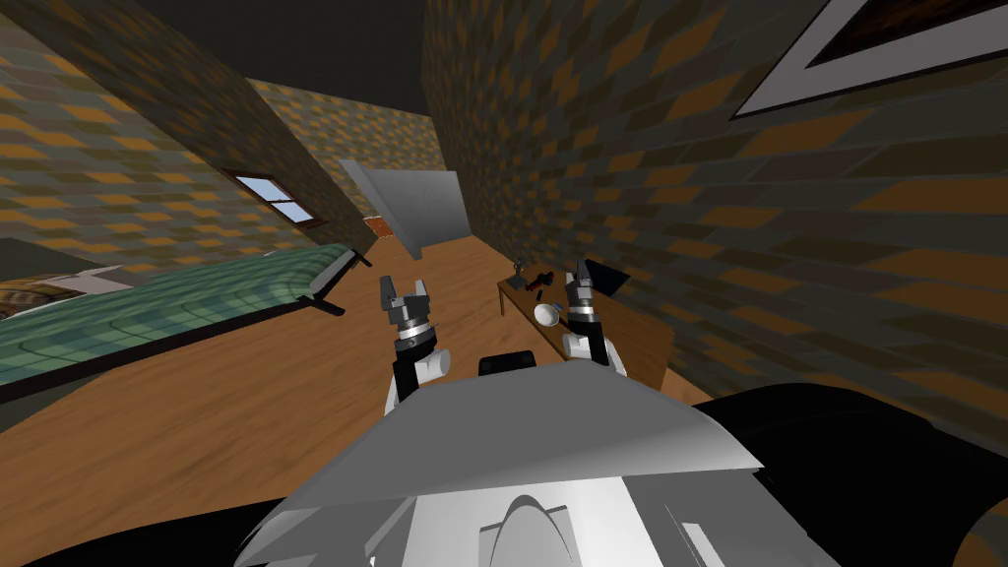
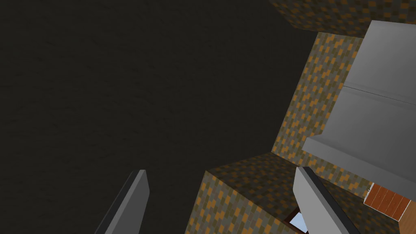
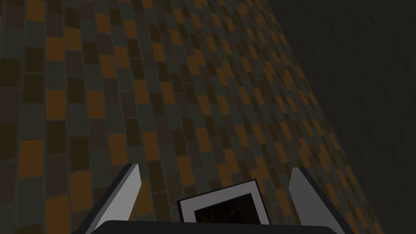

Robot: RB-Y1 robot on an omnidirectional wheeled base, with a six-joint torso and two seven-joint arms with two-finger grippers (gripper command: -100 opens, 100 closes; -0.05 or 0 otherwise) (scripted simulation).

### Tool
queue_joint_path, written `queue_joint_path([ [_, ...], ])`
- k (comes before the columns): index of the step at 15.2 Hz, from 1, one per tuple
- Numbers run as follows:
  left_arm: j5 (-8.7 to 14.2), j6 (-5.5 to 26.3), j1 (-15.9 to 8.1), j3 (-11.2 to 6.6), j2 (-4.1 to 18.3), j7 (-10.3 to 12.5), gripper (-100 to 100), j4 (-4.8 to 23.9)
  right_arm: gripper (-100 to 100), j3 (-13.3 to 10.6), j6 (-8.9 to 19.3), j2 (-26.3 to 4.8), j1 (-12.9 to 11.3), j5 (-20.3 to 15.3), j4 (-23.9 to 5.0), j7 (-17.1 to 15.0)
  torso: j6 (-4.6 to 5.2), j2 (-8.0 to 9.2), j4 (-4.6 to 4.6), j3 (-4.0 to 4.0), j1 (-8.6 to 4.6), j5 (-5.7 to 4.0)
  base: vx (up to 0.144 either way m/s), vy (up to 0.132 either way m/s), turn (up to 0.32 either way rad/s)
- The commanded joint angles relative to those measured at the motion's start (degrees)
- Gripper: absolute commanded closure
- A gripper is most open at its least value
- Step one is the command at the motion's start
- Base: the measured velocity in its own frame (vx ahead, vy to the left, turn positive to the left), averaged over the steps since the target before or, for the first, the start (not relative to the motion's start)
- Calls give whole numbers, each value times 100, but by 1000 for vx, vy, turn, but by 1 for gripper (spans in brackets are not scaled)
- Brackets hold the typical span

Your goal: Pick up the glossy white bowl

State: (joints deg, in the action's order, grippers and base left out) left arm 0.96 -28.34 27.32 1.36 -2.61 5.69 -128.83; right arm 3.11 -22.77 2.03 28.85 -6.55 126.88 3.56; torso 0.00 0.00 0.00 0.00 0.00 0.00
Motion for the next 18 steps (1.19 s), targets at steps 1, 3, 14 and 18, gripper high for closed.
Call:
queue_joint_path([
  [1, 0, 0, 0, 0, 0, 0, 0, 0, -100, -23, 4, -283, 0, -54, -40, 13, 0, 0, 0, 0, 0, 0, 0, 0, 0],
  [3, 0, 0, 0, 0, 0, 0, 0, 0, -100, -47, 8, -486, 1, -110, -81, 26, 0, -2, 0, -1, 0, 0, 8, 7, 12],
  [14, 0, 0, 0, 0, 0, 0, 0, 0, -100, -277, 45, -1590, 6, -635, -468, 148, -1, -10, -3, -6, 5, 1, 18, 15, 20],
  [18, 0, 0, 0, 0, 0, 0, 0, 0, -100, -414, 66, -2040, 9, -942, -695, 220, -1, -14, -3, -8, 9, 2, 29, 27, 29],
])
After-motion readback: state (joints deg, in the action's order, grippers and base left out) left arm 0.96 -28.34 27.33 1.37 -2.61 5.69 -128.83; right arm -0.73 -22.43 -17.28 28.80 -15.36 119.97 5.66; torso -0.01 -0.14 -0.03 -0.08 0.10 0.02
